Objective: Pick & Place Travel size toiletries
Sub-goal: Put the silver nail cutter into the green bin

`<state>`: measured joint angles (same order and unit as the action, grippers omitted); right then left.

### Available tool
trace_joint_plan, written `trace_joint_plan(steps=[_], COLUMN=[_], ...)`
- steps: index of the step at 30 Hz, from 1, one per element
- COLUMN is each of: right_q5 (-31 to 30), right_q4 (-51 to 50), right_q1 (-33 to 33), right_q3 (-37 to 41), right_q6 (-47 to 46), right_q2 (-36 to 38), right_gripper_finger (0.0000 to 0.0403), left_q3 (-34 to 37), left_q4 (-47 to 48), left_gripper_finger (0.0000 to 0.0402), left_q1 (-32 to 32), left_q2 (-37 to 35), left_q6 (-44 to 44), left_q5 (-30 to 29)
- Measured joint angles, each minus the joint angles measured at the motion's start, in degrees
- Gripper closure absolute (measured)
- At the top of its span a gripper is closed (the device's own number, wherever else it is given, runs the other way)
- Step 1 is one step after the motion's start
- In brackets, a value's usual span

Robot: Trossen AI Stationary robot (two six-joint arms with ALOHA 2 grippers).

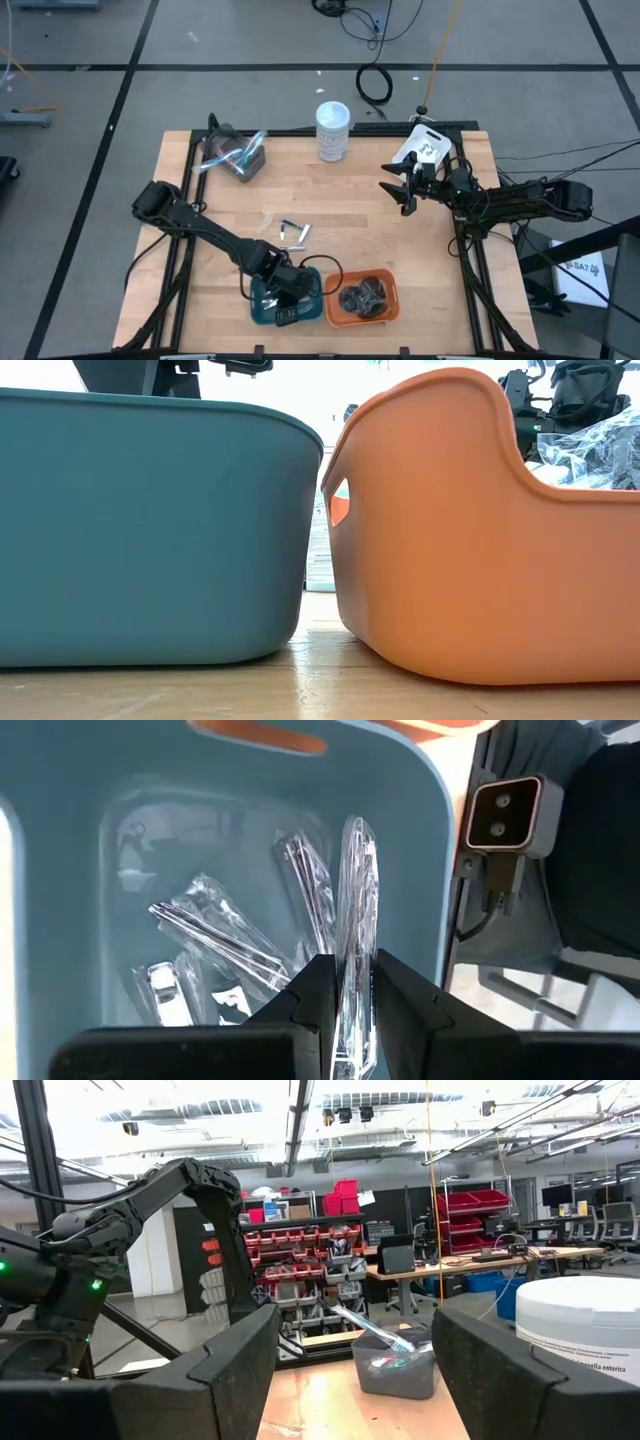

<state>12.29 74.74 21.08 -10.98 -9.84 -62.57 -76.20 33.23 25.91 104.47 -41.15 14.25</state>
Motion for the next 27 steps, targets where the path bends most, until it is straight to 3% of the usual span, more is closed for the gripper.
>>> trace_joint_plan(steps=[8,13,19,24,27], right_q5=[0.0,0.0,0.0,0.0,0.0], right_q4=[0.0,-0.5,-0.9,-0.9,-1.4], right_q1=[0.0,-0.2,-0.2,-0.2,-0.2], right_q3=[0.0,0.0,0.0,0.0,0.0], right_q6=[-0.1,-0.7,-1.4,-1.5,-1.5], right_q2=[0.0,0.0,0.0,0.0,0.0], right_gripper_finger=[0.0151,0.0151,0.0151,0.0151,0.0152], left_q3=[0.0,0.0,0.0,0.0,0.0], left_q4=[-0.6,-0.4,-0.5,1.4,7.4], left_gripper_finger=[0.0320,0.0292,0.0289,0.0289,0.0289], left_q1=[0.8,1.3,0.6,0.3,-0.8], left_q2=[0.0,0.0,0.0,0.0,-1.4], left_q6=[0.1,9.5,17.3,15.9,15.7], left_q5=[-1.5,-4.9,-4.9,-3.8,-4.2])
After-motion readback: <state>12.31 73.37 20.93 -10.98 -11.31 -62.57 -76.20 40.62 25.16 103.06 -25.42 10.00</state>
